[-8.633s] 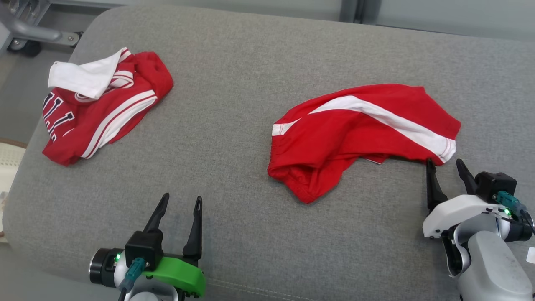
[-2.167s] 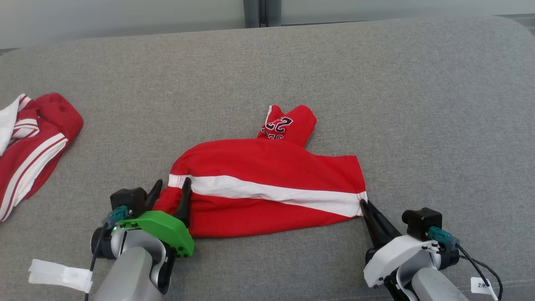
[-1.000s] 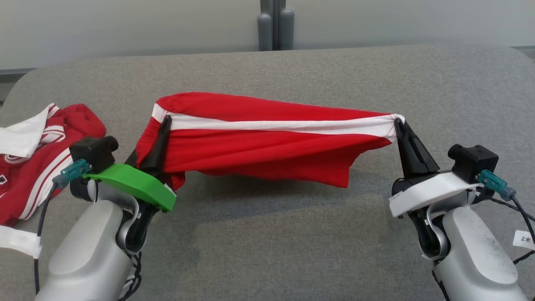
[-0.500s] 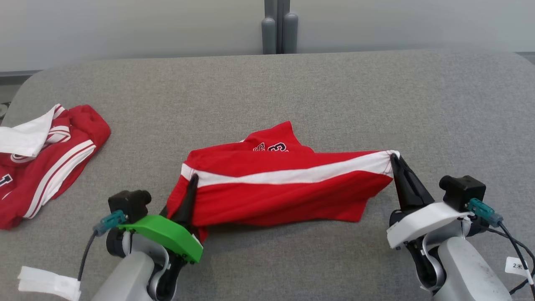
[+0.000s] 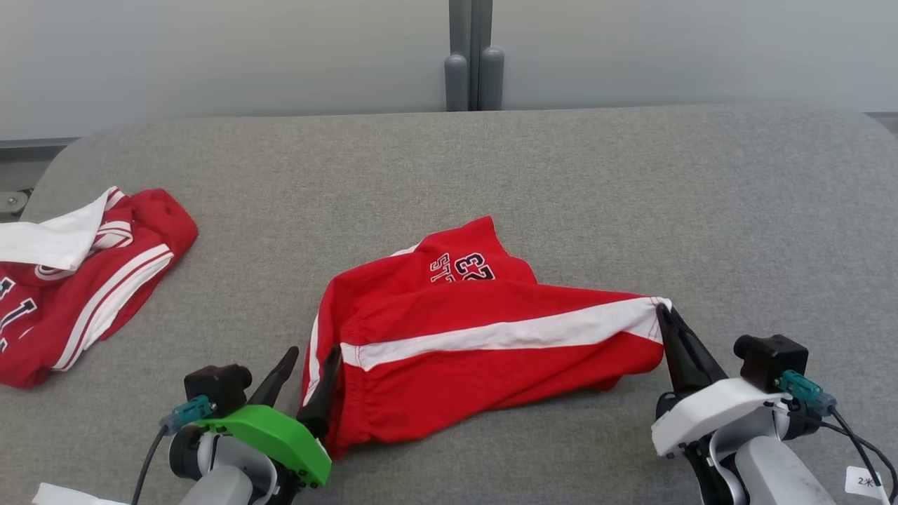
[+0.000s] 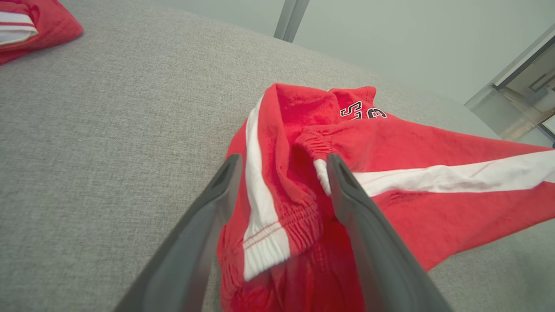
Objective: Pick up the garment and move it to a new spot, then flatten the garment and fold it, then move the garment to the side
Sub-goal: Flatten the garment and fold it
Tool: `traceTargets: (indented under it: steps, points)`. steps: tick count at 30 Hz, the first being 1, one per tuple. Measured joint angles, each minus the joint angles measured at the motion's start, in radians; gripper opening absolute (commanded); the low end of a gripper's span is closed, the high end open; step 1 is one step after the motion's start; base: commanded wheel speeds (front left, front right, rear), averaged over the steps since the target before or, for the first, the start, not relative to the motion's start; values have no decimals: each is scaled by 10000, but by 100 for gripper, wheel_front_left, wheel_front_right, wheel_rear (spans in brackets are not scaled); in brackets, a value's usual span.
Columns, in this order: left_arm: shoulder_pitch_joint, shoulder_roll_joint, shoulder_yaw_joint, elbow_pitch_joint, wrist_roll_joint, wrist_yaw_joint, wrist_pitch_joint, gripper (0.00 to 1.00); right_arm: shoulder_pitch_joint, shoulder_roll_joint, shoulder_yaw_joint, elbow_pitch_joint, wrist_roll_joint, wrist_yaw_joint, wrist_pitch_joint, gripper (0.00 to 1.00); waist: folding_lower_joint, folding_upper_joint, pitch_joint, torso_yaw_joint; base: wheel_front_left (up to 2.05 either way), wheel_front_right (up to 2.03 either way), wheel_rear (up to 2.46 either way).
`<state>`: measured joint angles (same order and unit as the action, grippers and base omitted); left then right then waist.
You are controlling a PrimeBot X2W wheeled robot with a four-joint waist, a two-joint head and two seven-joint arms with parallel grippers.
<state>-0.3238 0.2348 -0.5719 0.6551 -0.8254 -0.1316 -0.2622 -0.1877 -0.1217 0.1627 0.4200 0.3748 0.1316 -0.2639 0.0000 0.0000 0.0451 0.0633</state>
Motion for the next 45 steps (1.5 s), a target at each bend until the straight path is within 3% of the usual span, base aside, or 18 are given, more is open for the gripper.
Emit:
traceTargets:
  steps: [21,24,29,32,33,34,35,38,39,45]
  points:
    - [-323,-397,-623,414,-336,0,-2,100,-15,100,77,178,-15,0,0,0,0,0,120,-234,0,0,0]
    - [-320,-454,-644,426,-349,0,-2,85,-15,102,56,194,-17,-2,0,0,0,0,111,-236,0,0,0]
    - [-309,-499,-671,418,-360,0,-2,87,-14,109,42,203,-17,-2,0,0,0,0,113,-224,0,0,0]
    - [-309,-502,-671,420,-366,0,-2,50,-14,109,31,221,-17,-2,0,0,0,0,114,-223,0,0,0]
    - [-309,-508,-677,422,-384,0,-2,35,-14,109,17,224,-19,-2,0,0,0,0,115,-224,0,0,0]
    - [-309,-510,-709,426,-384,0,-2,14,-14,109,12,230,-27,-2,0,0,0,0,118,-226,0,0,0]
    - [-309,-518,-725,430,-384,0,-2,10,-14,111,10,240,-35,0,0,0,0,0,119,-229,0,0,0]
    - [-309,-523,-719,426,-414,0,-2,10,-14,115,10,261,-63,-2,0,0,0,0,119,-245,0,0,0]
    - [-309,-523,-719,426,-414,0,-2,0,-14,117,10,261,-63,0,0,0,0,0,118,-253,0,0,0]
    - [-309,-508,-502,274,-405,0,-2,0,-14,136,-31,257,-84,0,0,0,0,0,120,-285,0,0,0]
